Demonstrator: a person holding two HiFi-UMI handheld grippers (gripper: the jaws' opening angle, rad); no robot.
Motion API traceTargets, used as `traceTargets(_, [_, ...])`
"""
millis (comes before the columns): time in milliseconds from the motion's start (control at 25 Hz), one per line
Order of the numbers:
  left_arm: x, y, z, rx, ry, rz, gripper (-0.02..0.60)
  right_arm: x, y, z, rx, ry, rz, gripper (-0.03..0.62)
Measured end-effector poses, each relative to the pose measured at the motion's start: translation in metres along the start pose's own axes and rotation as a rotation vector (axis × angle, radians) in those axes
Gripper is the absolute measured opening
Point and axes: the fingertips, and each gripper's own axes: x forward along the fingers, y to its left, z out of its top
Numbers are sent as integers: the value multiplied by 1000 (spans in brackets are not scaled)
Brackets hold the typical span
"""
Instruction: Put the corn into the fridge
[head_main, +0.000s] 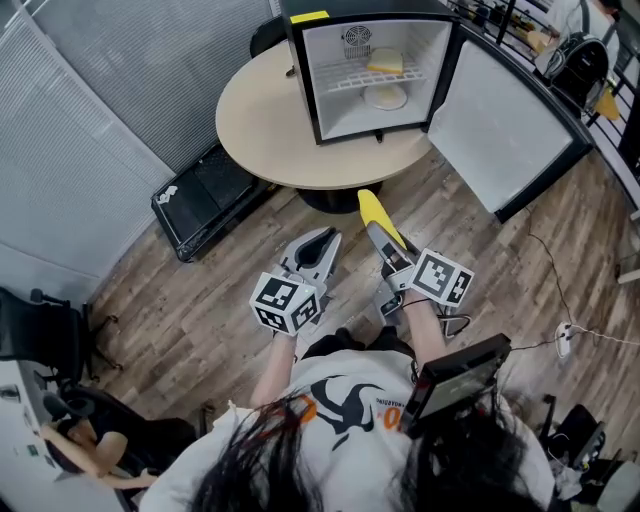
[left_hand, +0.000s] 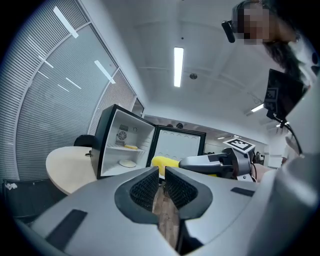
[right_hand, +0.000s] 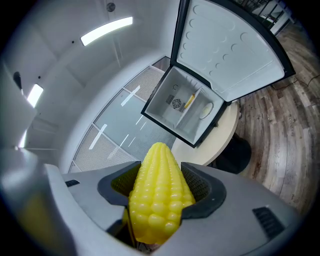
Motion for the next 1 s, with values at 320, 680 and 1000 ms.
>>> traceTargets(320, [0, 22, -1, -21, -5, -15, 43, 15, 1, -11, 12, 2, -21, 258])
traceTargets(680, [14, 28, -4, -37, 1, -27, 43, 22, -7, 0, 15, 0, -41, 258])
traceTargets(1000, [46, 43, 1, -41, -6, -20, 43, 45, -27, 25, 22, 18, -42, 258])
